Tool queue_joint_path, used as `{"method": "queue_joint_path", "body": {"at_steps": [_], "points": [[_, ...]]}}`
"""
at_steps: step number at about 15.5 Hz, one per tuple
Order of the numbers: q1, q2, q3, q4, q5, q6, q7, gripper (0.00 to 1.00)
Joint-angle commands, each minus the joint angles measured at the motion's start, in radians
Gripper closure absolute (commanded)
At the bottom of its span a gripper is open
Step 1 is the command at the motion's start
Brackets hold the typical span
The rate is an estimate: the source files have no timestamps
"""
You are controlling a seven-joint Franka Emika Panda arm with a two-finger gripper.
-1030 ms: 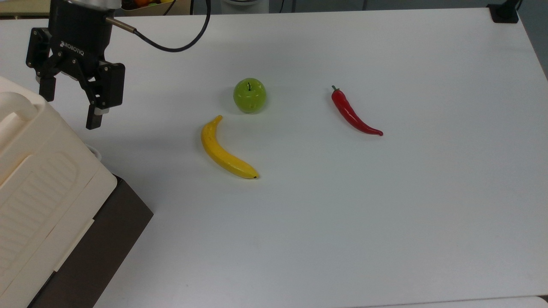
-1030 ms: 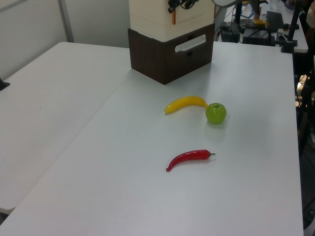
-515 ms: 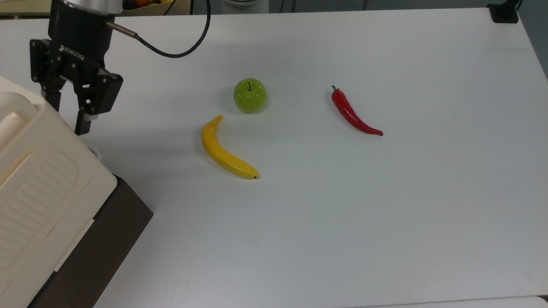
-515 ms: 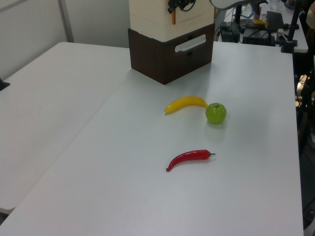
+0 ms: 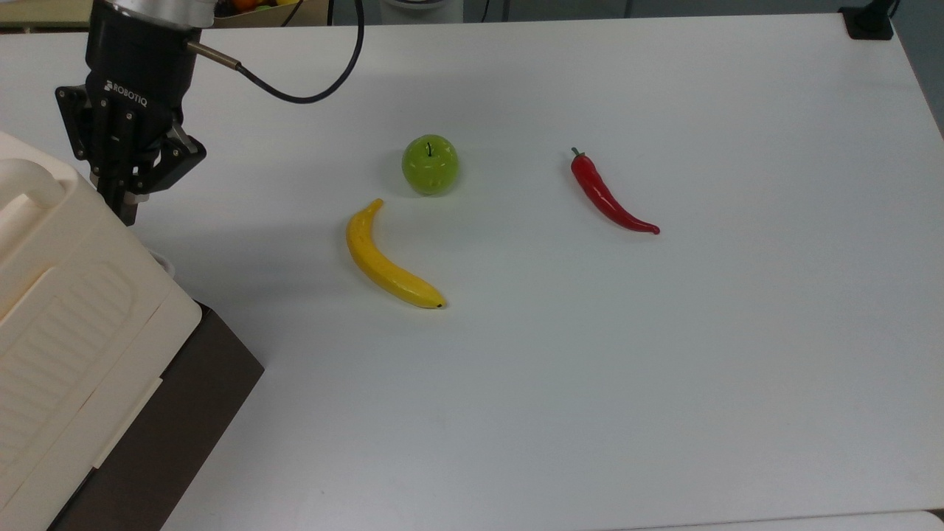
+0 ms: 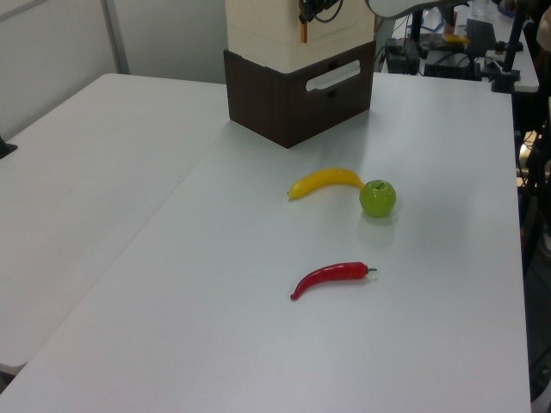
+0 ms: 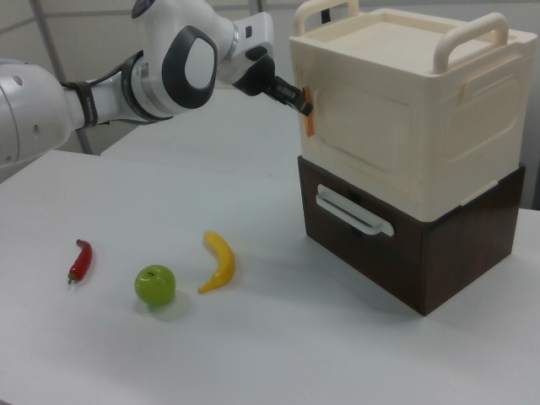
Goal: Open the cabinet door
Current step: 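Close the gripper on the orange door handle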
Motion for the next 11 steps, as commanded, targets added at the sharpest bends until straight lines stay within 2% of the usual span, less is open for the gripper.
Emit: {"method": "queue_joint_path", "body": {"at_steps": [1,5,9,10,11], "points": [[0.001,-0.023,-0.005,-0.023,-0.021,0.002,0.012,0.9],[0.011,-0.076,0.001,-0.077,-0.02,-0.049,0.012,0.9],[0.015,-0.092,0.009,-0.077,-0.009,-0.121,0.015,0.89],[0.015,-0.092,0.009,-0.077,-0.006,-0.13,0.015,0.86],[0.015,-0.092,0.01,-0.076,-0.003,-0.143,0.018,0.75]]}}
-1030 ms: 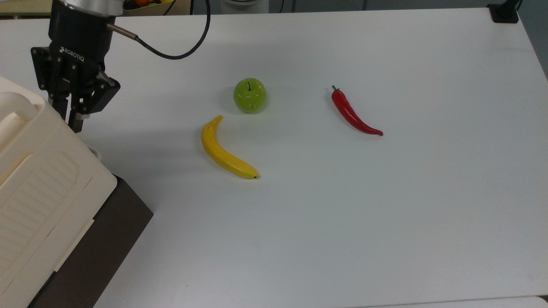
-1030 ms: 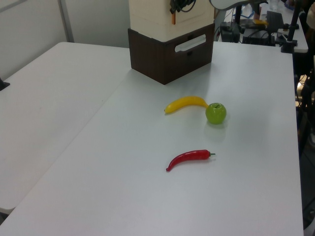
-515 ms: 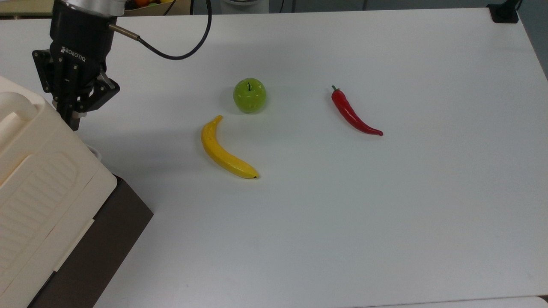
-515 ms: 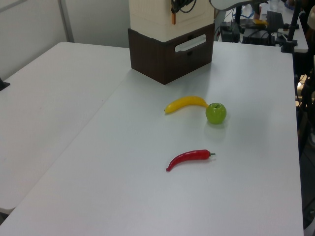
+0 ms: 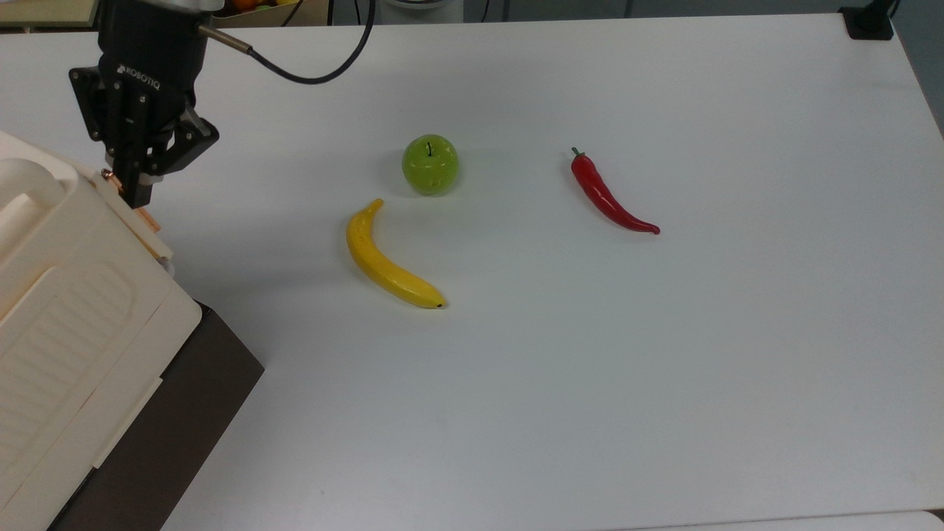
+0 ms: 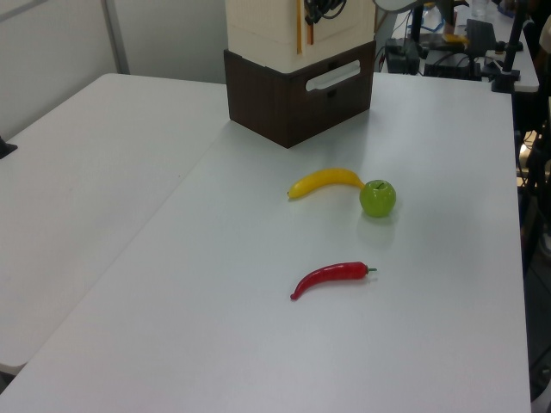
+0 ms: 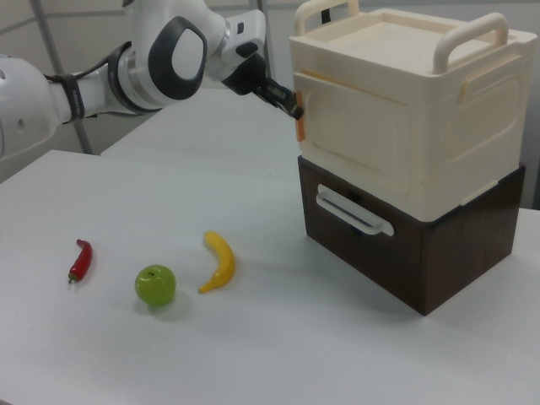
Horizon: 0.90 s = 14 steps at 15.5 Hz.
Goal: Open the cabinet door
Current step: 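Pull the handle outward, swinging the cabinet door open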
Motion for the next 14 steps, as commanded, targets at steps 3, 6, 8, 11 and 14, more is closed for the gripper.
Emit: {"method": "queue_joint_path", "body": {"at_steps": [3,6,8,11,14], "points": [[0.007,-0.068,0.001,-0.053,0.01,-0.093,0.018,0.34],[0.006,-0.089,0.007,-0.037,0.042,-0.134,0.018,0.0],[0.004,-0.104,0.007,-0.015,0.047,-0.134,0.018,0.0],[-0.002,-0.095,0.006,0.044,0.038,-0.117,0.019,0.0],[-0.007,-0.086,-0.002,0.062,0.038,-0.024,0.022,0.0]]}}
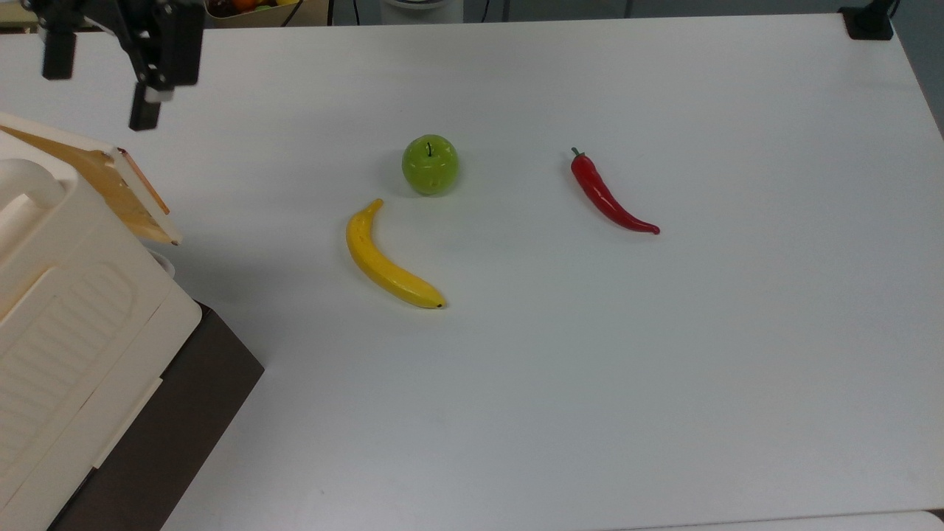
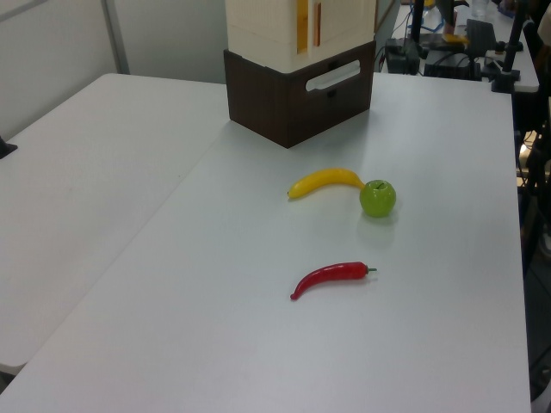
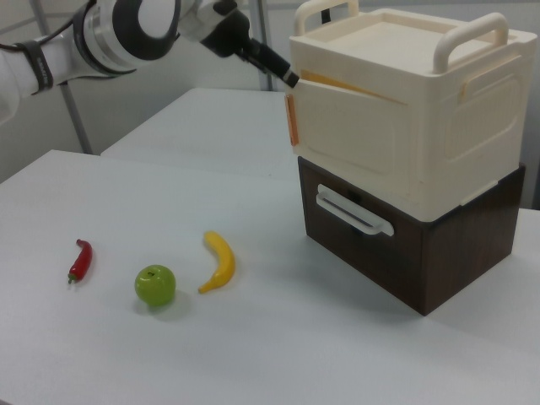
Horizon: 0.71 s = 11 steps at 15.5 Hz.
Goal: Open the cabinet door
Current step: 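Pull the handle outward, swinging the cabinet door open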
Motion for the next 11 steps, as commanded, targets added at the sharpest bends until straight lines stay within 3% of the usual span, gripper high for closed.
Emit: {"method": "queue_joint_path", "body": {"at_steps": [1,7,11], "points": [[-0.002,0.013,-0.007,0.013,0.007,0.13,0.018,0.0],[0.001,0.07,-0.007,0.007,0.006,0.282,0.013,0.0],[-0.001,0.079,-0.007,-0.002,-0.002,0.293,0.01,0.0]]}}
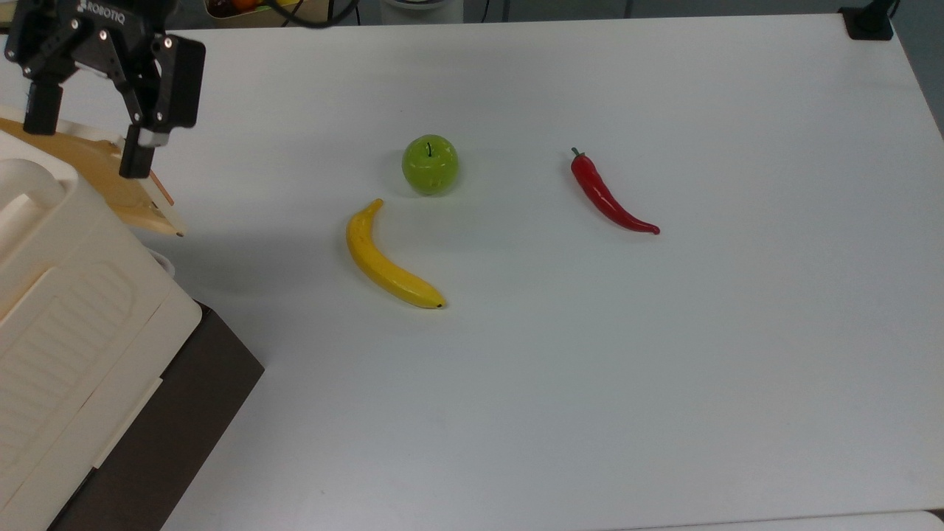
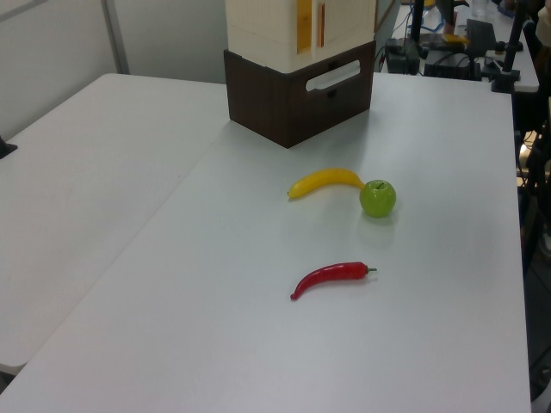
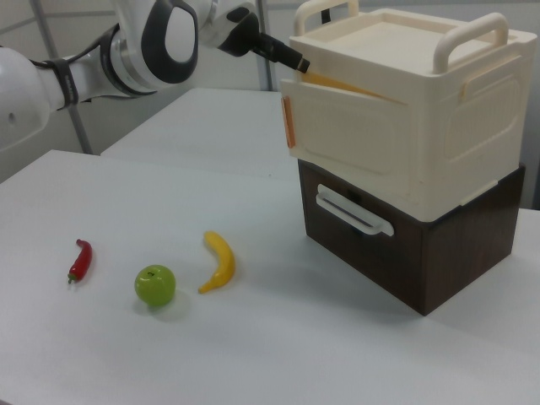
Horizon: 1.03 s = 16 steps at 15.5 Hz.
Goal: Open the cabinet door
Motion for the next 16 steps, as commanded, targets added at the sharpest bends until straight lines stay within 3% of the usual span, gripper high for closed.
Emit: {"method": "queue_joint_path", "body": {"at_steps": [1,7,16], "points": [[0.004,-0.005,-0.008,-0.019,-0.003,0.02,0.008,0.0],[0.001,-0.039,-0.008,-0.07,-0.005,-0.02,-0.001,0.0],[-0.002,-0.103,-0.008,-0.068,0.018,-0.316,-0.206,0.0]]}}
